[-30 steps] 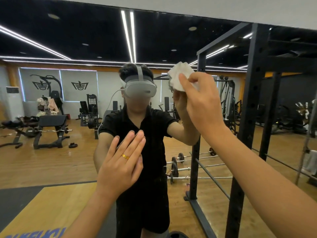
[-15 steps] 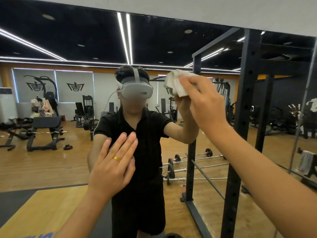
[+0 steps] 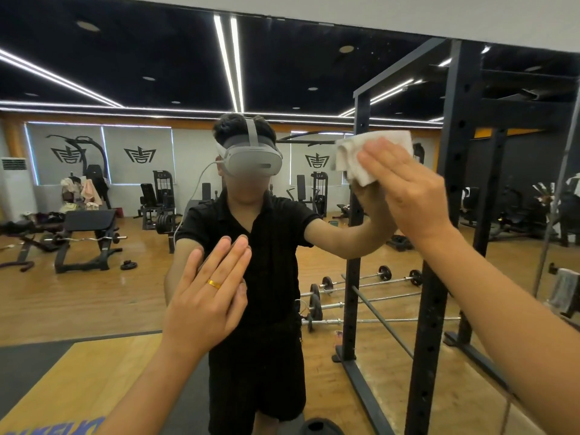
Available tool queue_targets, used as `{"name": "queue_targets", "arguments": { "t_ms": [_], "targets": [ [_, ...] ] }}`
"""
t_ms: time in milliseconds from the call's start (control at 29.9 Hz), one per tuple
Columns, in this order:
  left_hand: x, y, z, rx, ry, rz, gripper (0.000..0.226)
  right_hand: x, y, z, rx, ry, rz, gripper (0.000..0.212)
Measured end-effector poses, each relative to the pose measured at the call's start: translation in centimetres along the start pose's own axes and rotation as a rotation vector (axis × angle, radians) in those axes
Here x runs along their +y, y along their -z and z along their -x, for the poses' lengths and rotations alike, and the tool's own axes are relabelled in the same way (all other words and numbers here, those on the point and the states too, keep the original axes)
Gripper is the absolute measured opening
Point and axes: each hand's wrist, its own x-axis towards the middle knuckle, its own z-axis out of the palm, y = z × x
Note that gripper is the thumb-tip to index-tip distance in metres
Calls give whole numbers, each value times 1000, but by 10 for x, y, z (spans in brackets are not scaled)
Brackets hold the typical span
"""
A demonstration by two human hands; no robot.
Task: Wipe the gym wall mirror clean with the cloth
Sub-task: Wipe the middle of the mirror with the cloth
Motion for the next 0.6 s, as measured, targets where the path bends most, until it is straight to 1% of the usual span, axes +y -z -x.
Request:
{"name": "queue_targets", "arguments": {
  "t_ms": [67, 134, 167, 201, 234, 267, 301, 368, 401, 435, 501, 602],
  "targets": [
    [0, 1, 0, 0, 3, -2, 49, 11, 9, -2, 25, -135, 25, 35],
    [1, 1, 0, -1, 4, -1, 49, 0, 2, -3, 80, -369, -30, 35],
    [1, 0, 0, -4, 5, 1, 50, -11, -7, -4, 74, -438, -76, 35],
    [1, 0, 0, -8, 6, 3, 50, -23, -13, -6, 59, -424, -150, 36],
    [1, 0, 0, -11, 8, 6, 50, -35, -17, -10, 34, -349, -222, 38],
    [1, 0, 0, -13, 9, 8, 50, -41, -18, -12, 21, -234, -305, 40],
    [1, 0, 0, -12, 10, 9, 50, -39, -16, -12, 33, -115, -319, 41],
    [0, 0, 0, -9, 11, 10, 50, -18, -1, -13, -1, -9, -94, 34],
    [1, 0, -1, -7, 12, 10, 50, -4, 3, -14, -15, -25, -24, 34],
    [1, 0, -1, -5, 13, 10, 50, 8, 8, -14, -12, -97, 12, 35],
    [1, 1, -1, -6, 13, 13, 49, 13, 12, -21, 45, -311, -1, 38],
    [0, 1, 0, -11, 12, 21, 50, -19, 0, -44, 122, -590, -109, 41]
  ]
}}
